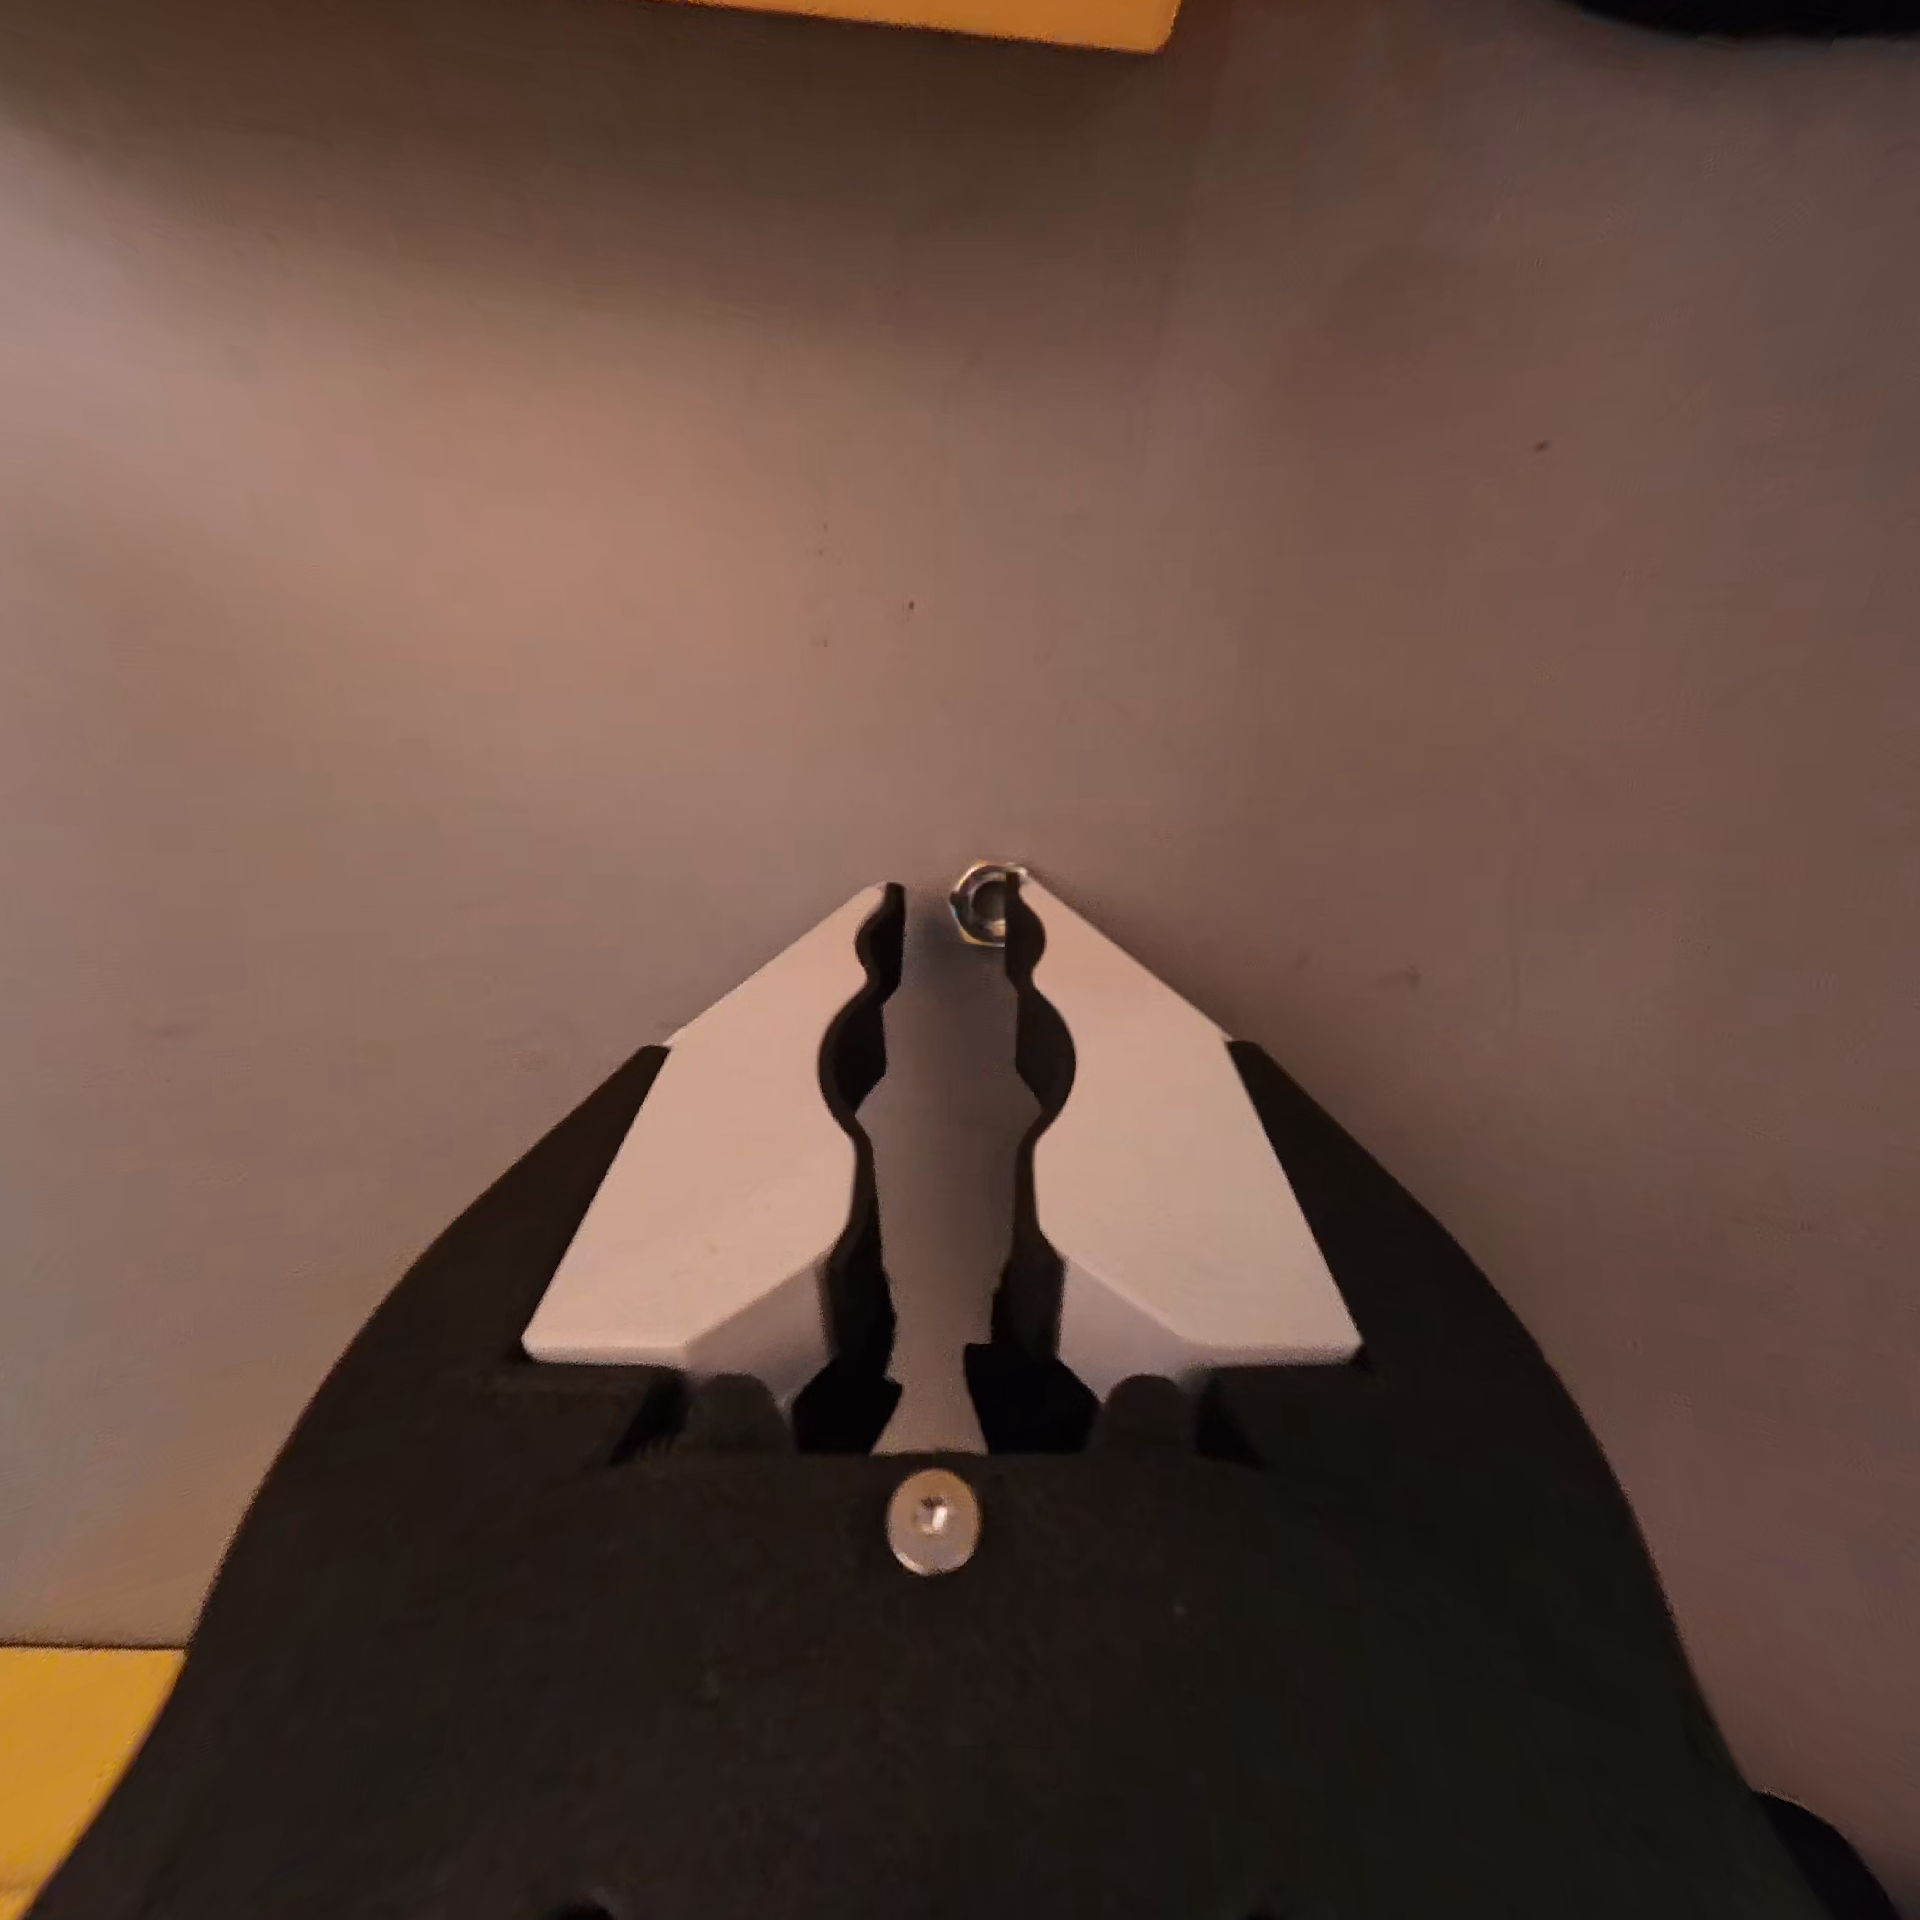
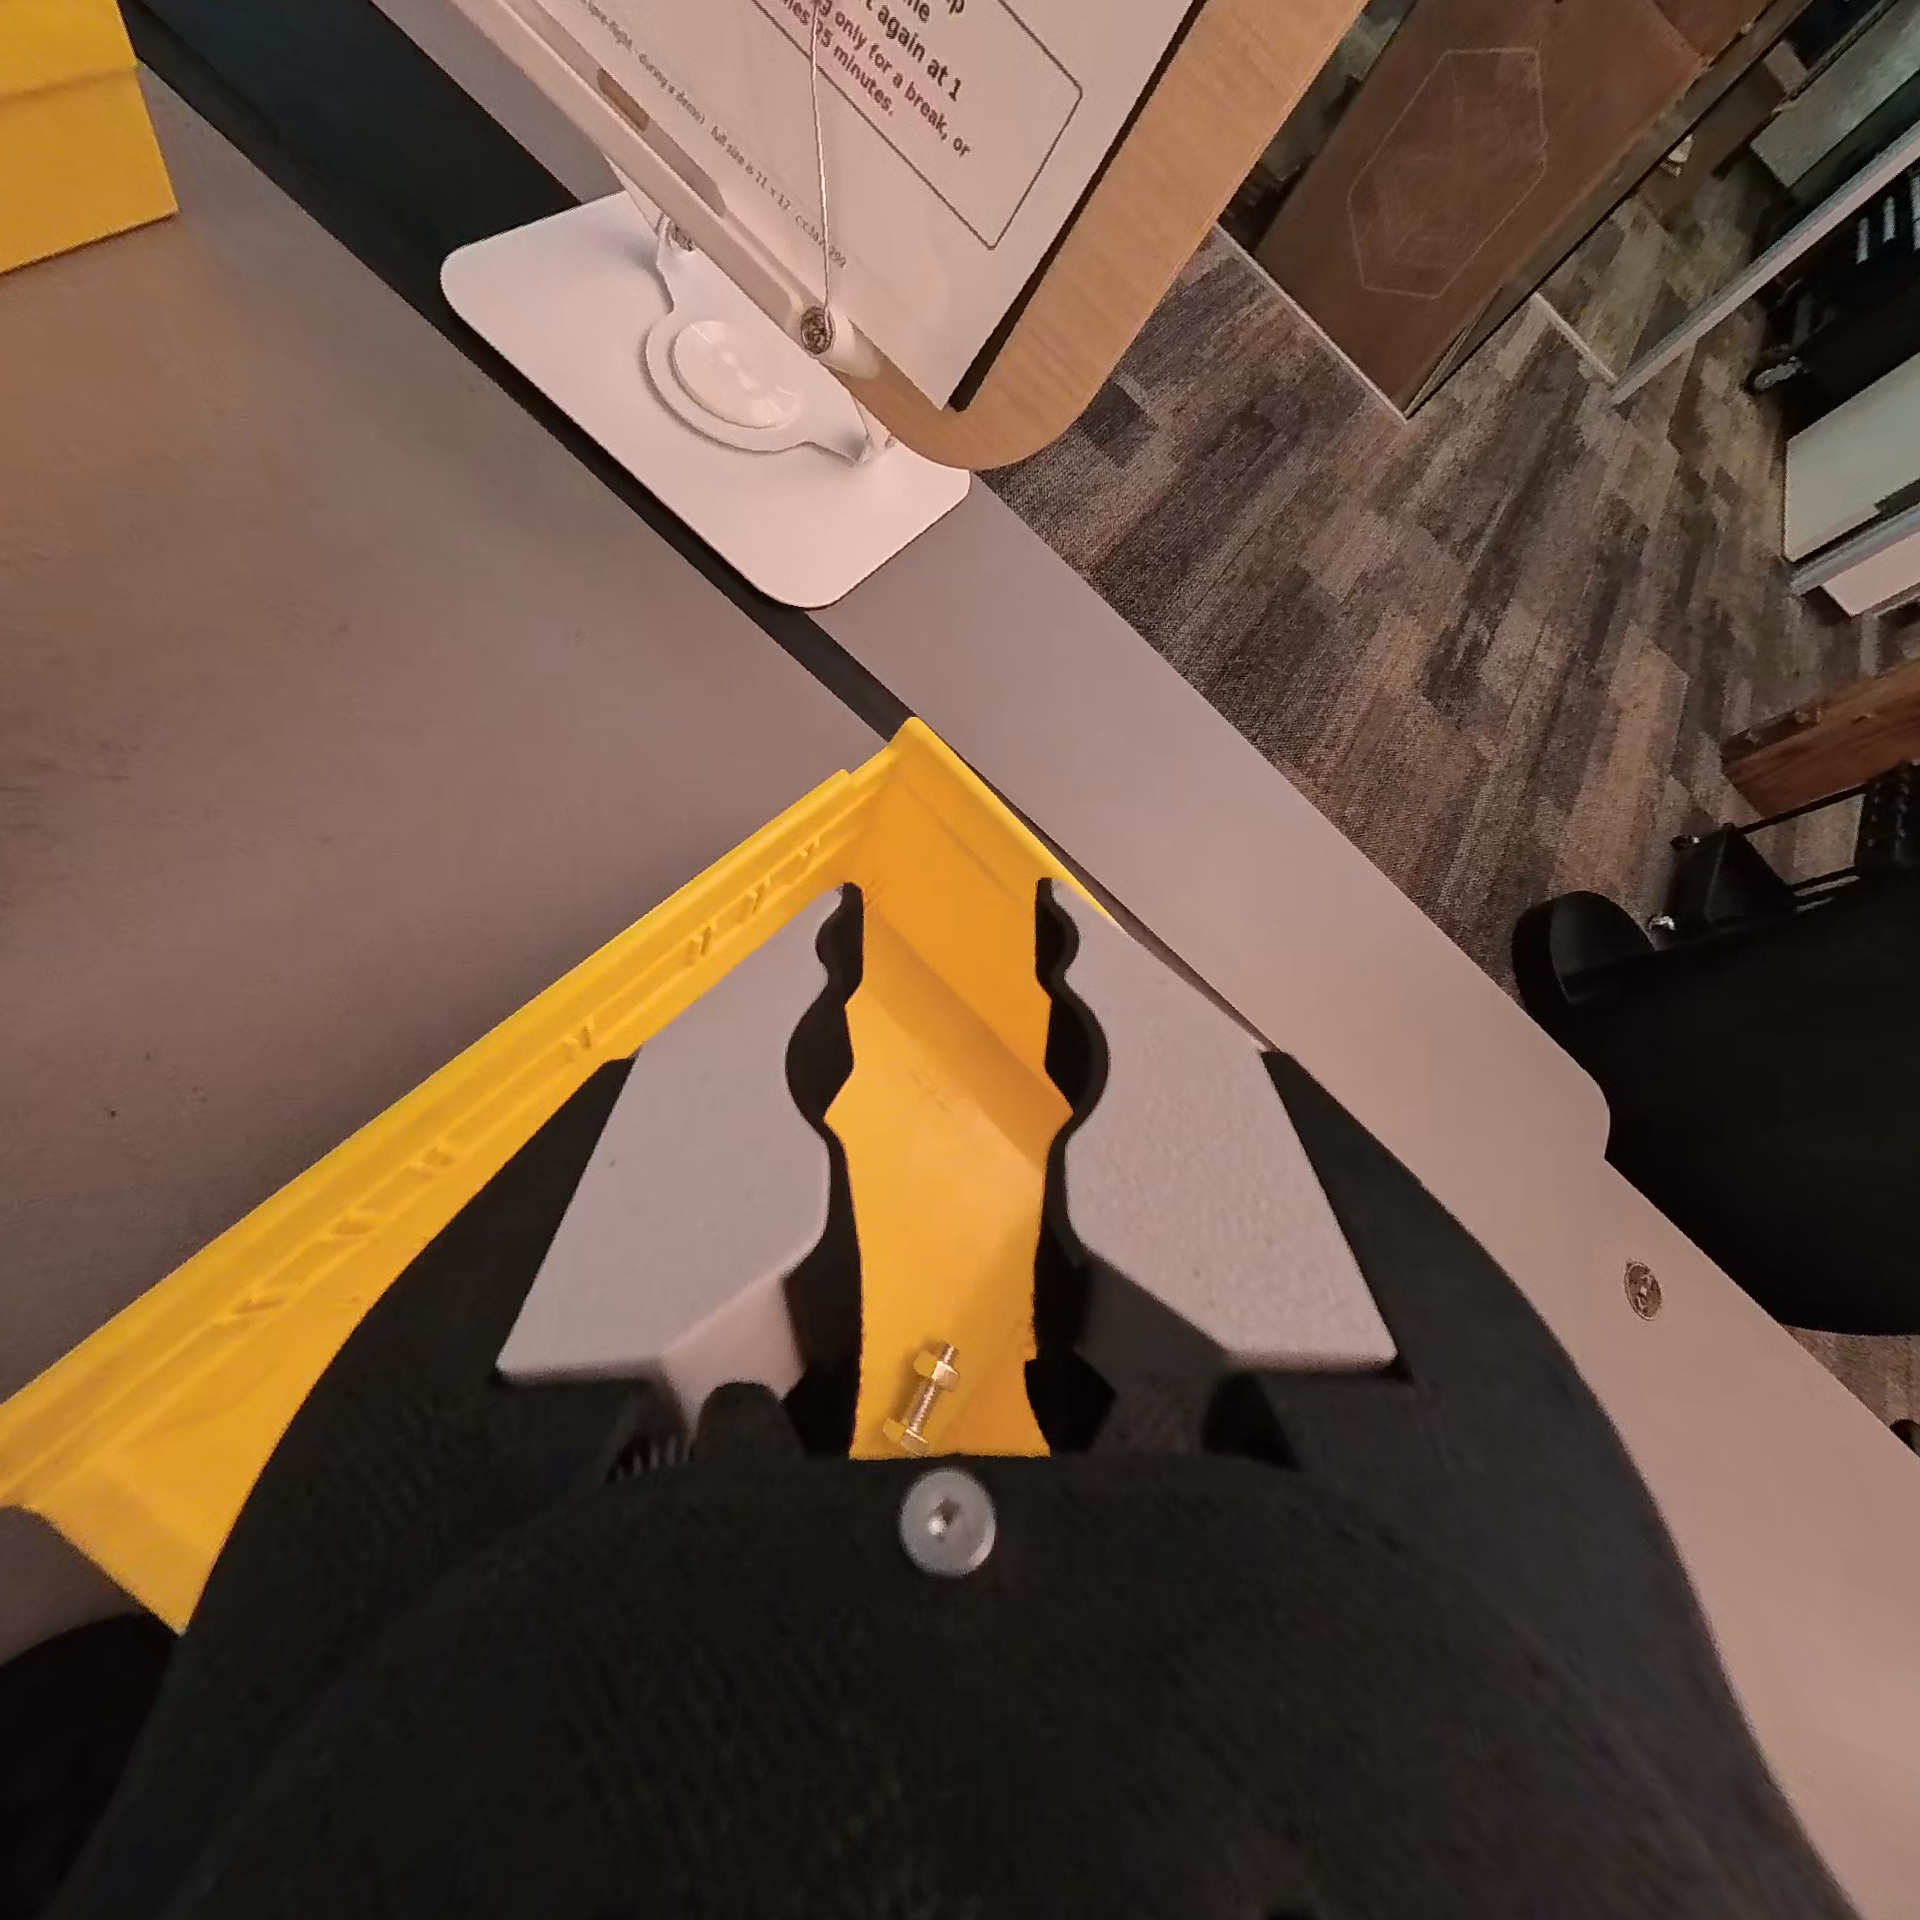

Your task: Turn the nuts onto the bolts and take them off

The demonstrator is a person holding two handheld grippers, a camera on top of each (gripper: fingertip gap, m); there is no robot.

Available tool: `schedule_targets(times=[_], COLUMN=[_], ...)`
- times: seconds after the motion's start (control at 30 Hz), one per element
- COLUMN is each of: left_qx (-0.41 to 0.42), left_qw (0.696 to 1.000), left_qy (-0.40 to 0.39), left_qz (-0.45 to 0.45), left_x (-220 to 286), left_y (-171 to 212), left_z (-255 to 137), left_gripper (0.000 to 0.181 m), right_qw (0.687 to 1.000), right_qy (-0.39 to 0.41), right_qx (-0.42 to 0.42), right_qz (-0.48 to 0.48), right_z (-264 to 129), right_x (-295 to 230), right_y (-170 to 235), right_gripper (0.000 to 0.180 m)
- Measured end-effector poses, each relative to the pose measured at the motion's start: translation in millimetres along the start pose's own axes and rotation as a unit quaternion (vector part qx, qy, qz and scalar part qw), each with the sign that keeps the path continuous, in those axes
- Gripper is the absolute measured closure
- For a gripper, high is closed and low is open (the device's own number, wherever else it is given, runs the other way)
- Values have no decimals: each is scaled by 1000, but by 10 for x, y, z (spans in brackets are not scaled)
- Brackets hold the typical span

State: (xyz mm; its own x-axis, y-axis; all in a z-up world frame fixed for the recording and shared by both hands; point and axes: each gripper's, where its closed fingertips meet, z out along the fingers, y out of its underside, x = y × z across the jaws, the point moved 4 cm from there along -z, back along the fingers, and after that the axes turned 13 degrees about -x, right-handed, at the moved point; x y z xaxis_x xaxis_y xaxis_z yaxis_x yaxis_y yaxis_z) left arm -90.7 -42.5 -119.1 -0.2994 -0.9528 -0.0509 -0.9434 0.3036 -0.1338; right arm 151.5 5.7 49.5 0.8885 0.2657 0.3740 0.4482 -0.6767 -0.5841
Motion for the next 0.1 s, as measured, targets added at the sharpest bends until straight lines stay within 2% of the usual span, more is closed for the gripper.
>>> schedule_targets(times=[0.03,0.1], left_qx=[11,44], left_qw=[1000,999], left_qy=[4,21], left_qz=[-4,-3], left_x=[1,27], left_y=[-16,-47], left_z=[-44,-184], left_gripper=[160,165], right_qw=[1000,1000], right_qy=[0,2], right_qx=[0,-1], right_qz=[0,1], right_z=[-2,2], right_x=[1,4], right_y=[0,0], right_gripper=[147,147])
